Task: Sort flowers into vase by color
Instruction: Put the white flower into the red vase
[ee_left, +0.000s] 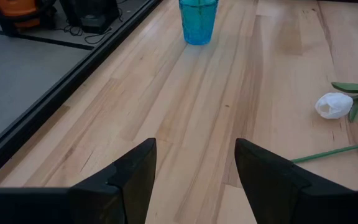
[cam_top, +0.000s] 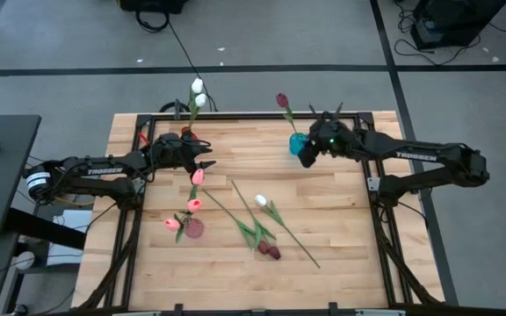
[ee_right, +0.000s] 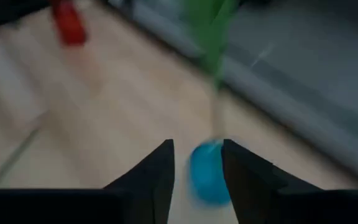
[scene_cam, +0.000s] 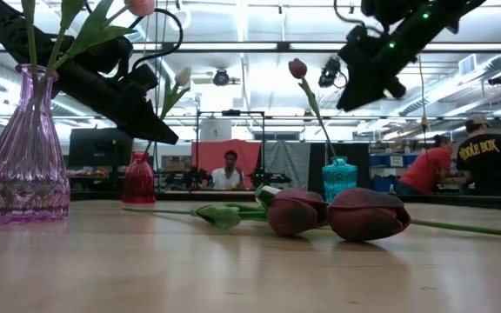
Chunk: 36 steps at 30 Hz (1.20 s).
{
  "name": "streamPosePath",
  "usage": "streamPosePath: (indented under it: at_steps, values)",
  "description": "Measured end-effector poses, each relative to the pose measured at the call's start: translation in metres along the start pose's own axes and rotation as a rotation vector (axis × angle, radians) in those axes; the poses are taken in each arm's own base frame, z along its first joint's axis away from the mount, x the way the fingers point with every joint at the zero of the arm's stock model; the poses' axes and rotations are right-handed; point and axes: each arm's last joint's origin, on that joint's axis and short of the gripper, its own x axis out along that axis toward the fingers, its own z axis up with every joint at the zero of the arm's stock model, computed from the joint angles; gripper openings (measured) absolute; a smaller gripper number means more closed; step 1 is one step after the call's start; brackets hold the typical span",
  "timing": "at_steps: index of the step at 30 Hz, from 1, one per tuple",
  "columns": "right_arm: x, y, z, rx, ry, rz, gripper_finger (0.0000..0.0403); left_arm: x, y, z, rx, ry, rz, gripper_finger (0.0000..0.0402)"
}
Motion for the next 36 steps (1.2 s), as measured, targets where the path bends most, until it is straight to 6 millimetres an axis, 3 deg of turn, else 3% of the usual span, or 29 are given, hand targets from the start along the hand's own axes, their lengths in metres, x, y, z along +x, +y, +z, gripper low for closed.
streamPosePath:
  at_steps: [3, 8, 17, 23, 29, 36]
  values:
    - [0.009, 0.012, -0.016, 0.100, 0.182, 0.101, 0.0146, 0.000, 0.000, 0.000, 0.000, -0.002, 0.000, 0.0223]
    - [0.027, 0.057, -0.051, 0.125, 0.447, 0.216, 0.0136, 0.000, 0.000, 0.002, 0.001, -0.018, 0.002, 0.0223]
    - [0.034, 0.148, -0.085, 0.114, 0.674, 0.239, 0.0132, 0.000, 0.000, 0.002, 0.000, -0.017, 0.002, 0.0223]
    - [0.034, 0.199, -0.090, -0.005, 0.778, 0.197, 0.0133, 0.000, 0.000, 0.002, 0.001, -0.018, 0.011, 0.0223]
    - [0.035, 0.227, -0.096, -0.081, 0.864, 0.153, 0.0133, 0.000, 0.001, 0.003, 0.003, -0.030, 0.016, 0.0223]
    - [0.046, 0.228, -0.112, -0.132, 0.959, 0.058, 0.0131, 0.000, 0.001, 0.004, 0.004, -0.036, 0.017, 0.0223]
